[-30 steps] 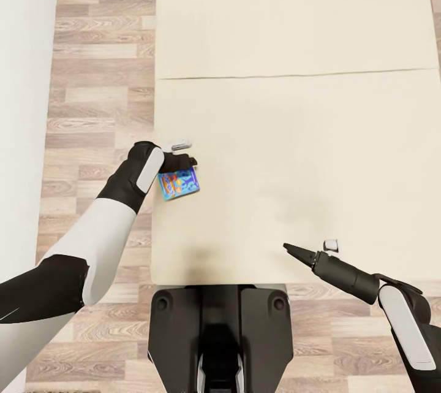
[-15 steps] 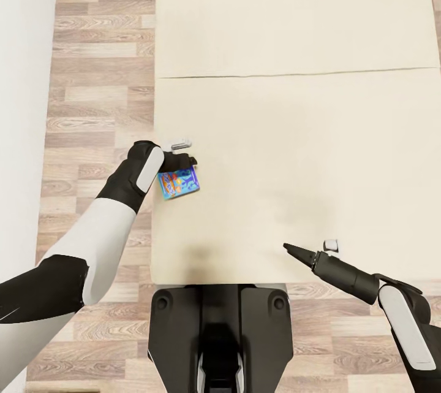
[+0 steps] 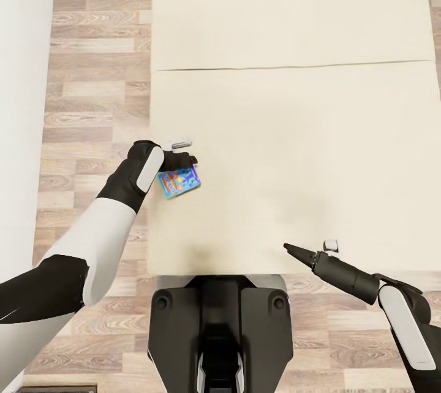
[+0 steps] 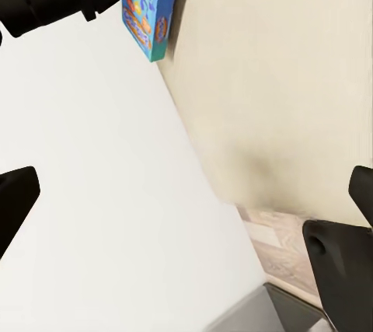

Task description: Put all the toys in the child's room - the three board games (two on the bed and one on the table), the two jigsaw puzzles on the table, and the tennis ball on the table - inside the toy box on the table in the child's room.

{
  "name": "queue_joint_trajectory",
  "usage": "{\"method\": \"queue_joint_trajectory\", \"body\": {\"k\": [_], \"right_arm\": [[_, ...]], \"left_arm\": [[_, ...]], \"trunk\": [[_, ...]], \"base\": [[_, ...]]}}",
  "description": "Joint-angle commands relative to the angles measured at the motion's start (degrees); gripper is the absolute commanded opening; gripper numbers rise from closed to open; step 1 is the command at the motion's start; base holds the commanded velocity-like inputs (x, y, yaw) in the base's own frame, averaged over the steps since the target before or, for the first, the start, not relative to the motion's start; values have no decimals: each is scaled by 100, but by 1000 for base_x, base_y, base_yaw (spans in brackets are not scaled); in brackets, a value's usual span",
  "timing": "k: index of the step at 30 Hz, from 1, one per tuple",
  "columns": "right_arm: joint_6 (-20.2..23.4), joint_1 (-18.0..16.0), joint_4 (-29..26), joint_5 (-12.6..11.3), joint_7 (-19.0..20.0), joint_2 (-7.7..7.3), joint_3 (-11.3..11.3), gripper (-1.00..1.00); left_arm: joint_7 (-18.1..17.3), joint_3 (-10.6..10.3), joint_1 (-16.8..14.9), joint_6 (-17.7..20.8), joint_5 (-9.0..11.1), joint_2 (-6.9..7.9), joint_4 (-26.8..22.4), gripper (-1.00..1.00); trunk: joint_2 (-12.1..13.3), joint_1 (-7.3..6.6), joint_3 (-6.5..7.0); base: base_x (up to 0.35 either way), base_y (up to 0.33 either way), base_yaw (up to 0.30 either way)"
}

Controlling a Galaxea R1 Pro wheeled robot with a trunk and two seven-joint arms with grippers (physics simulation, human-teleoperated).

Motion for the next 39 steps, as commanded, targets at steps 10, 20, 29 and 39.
{"method": "queue_joint_trajectory", "body": {"k": [10,20,29,39], "right_arm": [[27,-2,-1,7,20,0,-7,100],[27,-2,-5,5,20,0,-7,100],[27,-2,3,5,20,0,-9,100],[27,-2,0,2,20,0,-11,100]], "left_arm": [[67,-12,1,3,125,-6,91,100],[67,-16,3,-8,123,-2,91,100],[67,-27,1,-18,115,-4,91,100],[73,-36,2,-21,114,-6,91,100]], "trunk": [[-7,4,-6],[-7,4,-6],[-7,4,-6],[-7,4,-6]], "base": [[-132,-82,0],[-122,-83,0],[-118,-125,0],[-78,-102,0]]}}
